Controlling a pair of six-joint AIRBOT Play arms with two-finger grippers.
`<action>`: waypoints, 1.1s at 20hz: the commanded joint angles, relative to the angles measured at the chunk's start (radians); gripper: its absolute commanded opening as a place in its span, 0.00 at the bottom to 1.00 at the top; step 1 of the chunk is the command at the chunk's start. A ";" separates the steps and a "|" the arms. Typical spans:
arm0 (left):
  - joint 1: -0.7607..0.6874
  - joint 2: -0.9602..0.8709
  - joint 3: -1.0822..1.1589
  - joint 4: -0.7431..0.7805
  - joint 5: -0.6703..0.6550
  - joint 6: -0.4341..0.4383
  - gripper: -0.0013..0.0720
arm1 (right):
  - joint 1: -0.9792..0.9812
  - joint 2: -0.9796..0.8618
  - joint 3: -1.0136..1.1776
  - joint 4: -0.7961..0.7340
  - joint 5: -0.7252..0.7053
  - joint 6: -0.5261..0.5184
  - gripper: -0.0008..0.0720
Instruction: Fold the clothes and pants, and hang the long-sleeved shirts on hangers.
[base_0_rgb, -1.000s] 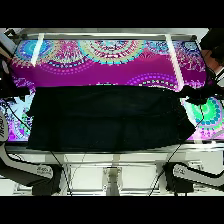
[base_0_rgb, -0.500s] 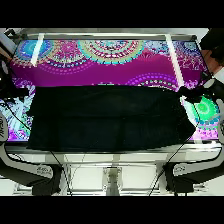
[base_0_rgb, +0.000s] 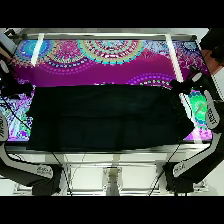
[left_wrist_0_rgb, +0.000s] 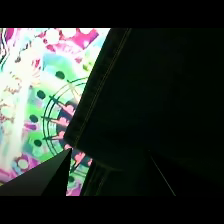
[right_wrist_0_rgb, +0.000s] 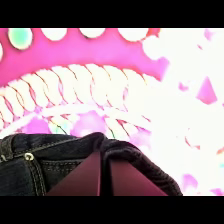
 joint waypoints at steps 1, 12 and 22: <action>0.008 -0.001 0.000 -0.013 0.103 -0.071 0.73 | 0.010 -0.027 0.087 0.008 -0.025 -0.001 0.04; 0.014 -0.217 0.000 -0.043 0.375 -0.132 0.70 | 0.010 -0.031 0.179 -0.011 0.016 -0.001 0.04; 0.039 -0.254 0.000 -0.193 0.544 -0.057 0.63 | 0.010 -0.031 0.179 -0.020 0.068 0.000 0.04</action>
